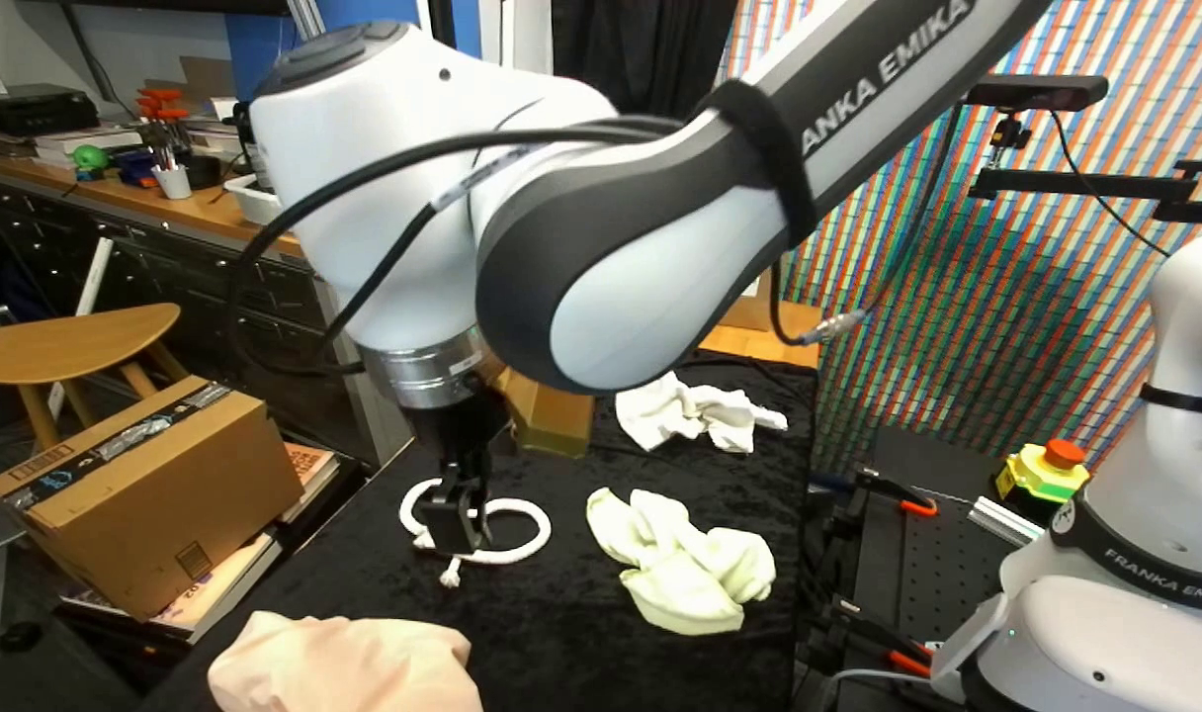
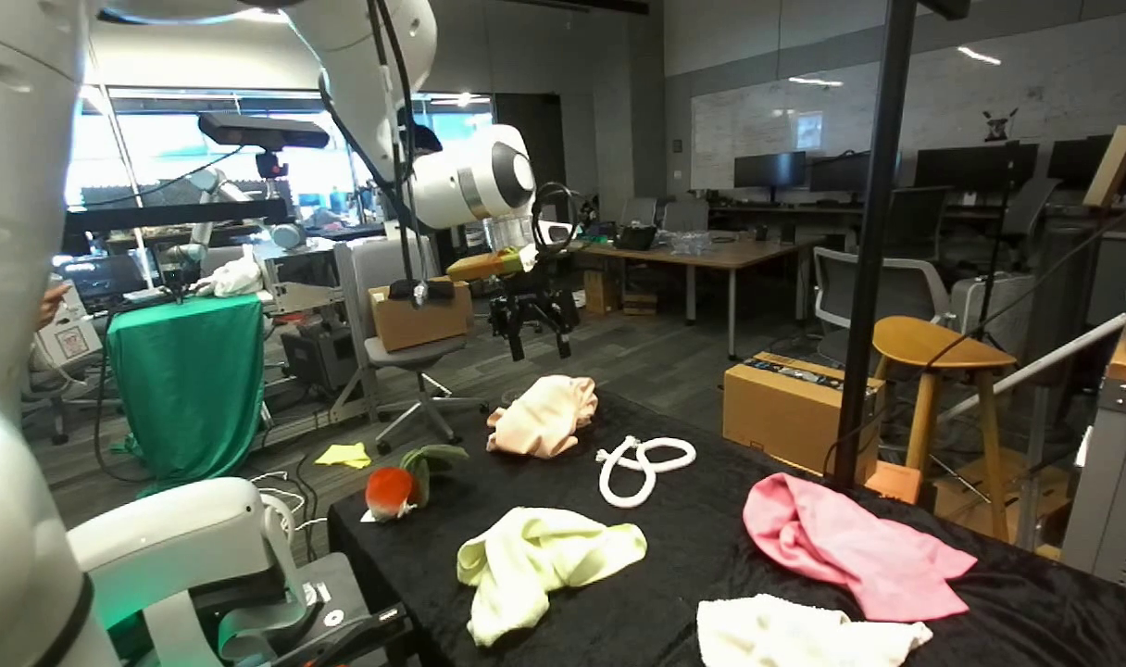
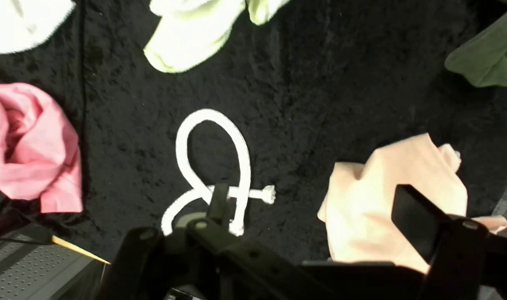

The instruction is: Pile all the objects in the middle of the table

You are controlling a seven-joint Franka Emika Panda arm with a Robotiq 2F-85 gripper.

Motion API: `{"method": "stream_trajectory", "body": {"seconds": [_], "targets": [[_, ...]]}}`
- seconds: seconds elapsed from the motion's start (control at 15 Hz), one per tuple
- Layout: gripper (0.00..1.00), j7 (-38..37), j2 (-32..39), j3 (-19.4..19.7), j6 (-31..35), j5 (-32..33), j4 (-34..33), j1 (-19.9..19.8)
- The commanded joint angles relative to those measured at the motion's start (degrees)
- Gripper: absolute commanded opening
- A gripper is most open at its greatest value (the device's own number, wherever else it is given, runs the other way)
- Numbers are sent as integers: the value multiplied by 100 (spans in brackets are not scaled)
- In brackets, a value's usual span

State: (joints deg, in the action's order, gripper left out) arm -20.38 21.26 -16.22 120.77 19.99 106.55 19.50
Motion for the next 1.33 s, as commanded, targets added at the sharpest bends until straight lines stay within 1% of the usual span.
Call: {"method": "stream_trajectory", "body": {"seconds": [0.0,0.2,0.4,0.53,0.6,0.73,0.87,1.0,1.07,1.2,1.27], "targets": [[100,-77,771,296,325,128,-778,424],[100,73,1334,443,126,41,-1391,703],[100,252,1894,538,-199,-11,-2203,961],[100,304,2207,596,-301,-25,-2692,1116],[100,275,2414,648,-313,2,-2955,1206],[100,230,2648,674,-232,-59,-3265,1327],[100,46,2890,792,46,-9,-3441,1509],[100,-228,2995,870,434,-107,-3399,1632],[100,-459,3023,789,667,21,-3294,1596],[100,-1000,3161,949,1211,146,-3183,1753],[100,-1207,3239,1020,1382,182,-3177,1815]]}}
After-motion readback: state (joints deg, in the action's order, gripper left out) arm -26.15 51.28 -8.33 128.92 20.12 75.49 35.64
